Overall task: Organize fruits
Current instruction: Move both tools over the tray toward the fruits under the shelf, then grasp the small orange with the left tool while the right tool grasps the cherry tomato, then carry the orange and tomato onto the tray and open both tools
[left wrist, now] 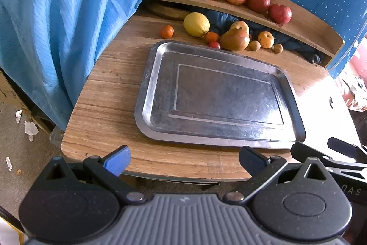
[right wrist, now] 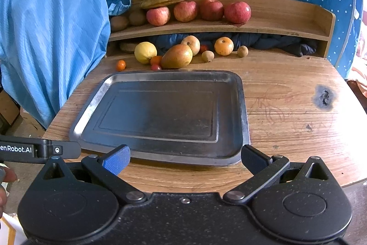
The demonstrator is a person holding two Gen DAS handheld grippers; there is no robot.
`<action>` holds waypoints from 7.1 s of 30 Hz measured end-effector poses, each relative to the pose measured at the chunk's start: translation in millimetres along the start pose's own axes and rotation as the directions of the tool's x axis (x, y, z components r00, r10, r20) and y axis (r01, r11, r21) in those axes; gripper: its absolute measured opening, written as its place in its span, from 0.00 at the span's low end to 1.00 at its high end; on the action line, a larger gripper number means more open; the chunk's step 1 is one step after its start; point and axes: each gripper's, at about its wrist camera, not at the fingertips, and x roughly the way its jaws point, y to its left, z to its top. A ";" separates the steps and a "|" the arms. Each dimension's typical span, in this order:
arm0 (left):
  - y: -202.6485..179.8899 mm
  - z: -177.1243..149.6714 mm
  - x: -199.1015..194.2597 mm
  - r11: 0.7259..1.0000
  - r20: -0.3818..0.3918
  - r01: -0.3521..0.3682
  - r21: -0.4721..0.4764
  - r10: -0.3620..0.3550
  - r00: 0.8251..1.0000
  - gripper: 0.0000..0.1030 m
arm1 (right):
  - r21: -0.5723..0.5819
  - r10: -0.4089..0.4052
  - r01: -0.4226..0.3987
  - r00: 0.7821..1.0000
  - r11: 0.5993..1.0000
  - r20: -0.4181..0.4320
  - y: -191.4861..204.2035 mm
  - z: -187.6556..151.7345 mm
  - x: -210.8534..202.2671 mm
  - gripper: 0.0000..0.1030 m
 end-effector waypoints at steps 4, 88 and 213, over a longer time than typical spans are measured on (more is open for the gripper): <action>-3.1 1.0 4.6 1.000 -0.016 -0.009 0.001 0.009 1.000 0.99 | 0.003 0.013 -0.013 1.000 1.000 -0.015 -3.8 0.8 4.8 0.99; 33.0 213.0 161.4 0.995 -0.121 -0.001 0.098 0.013 0.993 0.98 | 0.015 0.029 -0.028 0.997 0.999 -0.071 39.4 138.4 172.3 0.87; 24.5 67.4 74.2 0.994 -0.168 0.097 0.043 -0.088 0.982 0.41 | -0.054 0.248 -0.286 0.899 0.957 -0.360 68.2 41.0 96.8 0.31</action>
